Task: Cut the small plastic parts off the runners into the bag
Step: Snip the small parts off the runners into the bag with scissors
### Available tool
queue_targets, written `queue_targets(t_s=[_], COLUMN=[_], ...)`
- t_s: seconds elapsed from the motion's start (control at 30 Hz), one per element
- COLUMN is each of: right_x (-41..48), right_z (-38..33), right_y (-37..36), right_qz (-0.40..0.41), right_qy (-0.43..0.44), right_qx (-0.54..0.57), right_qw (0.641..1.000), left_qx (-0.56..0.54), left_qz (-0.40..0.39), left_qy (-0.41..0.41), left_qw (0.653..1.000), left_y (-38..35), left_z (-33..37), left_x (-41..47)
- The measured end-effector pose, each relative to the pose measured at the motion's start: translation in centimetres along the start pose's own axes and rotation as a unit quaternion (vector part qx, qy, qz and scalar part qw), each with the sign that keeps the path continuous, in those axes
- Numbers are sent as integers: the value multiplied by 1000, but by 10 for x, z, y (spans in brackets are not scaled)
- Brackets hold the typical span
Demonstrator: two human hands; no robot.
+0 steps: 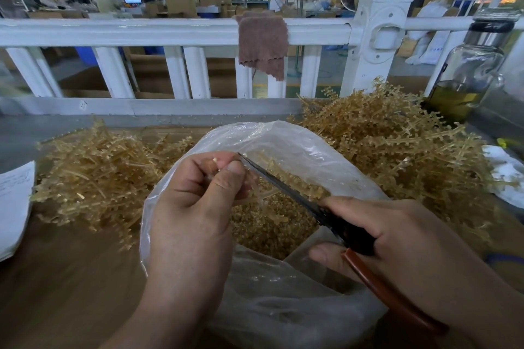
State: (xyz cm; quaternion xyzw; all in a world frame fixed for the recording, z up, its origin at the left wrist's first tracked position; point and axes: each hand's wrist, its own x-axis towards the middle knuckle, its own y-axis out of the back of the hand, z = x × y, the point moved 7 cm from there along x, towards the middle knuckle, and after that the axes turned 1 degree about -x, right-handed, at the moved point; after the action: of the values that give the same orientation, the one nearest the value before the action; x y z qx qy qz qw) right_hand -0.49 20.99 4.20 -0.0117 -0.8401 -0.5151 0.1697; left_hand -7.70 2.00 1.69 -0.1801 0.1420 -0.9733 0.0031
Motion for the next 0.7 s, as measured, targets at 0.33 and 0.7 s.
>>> queue_targets(t_s=[0.33, 0.7], right_x=[0, 2], right_z=[1, 1], right_y=[-2, -6], right_qz=[0, 2], right_qy=[11, 23], right_qx=[6, 10], right_qw=[1000, 1000], left_qx=[-29, -23], left_qz=[-8, -16], left_qy=[13, 17], left_qw=[999, 999], left_y=[-2, -3], left_z=[0, -3], left_x=[-1, -1])
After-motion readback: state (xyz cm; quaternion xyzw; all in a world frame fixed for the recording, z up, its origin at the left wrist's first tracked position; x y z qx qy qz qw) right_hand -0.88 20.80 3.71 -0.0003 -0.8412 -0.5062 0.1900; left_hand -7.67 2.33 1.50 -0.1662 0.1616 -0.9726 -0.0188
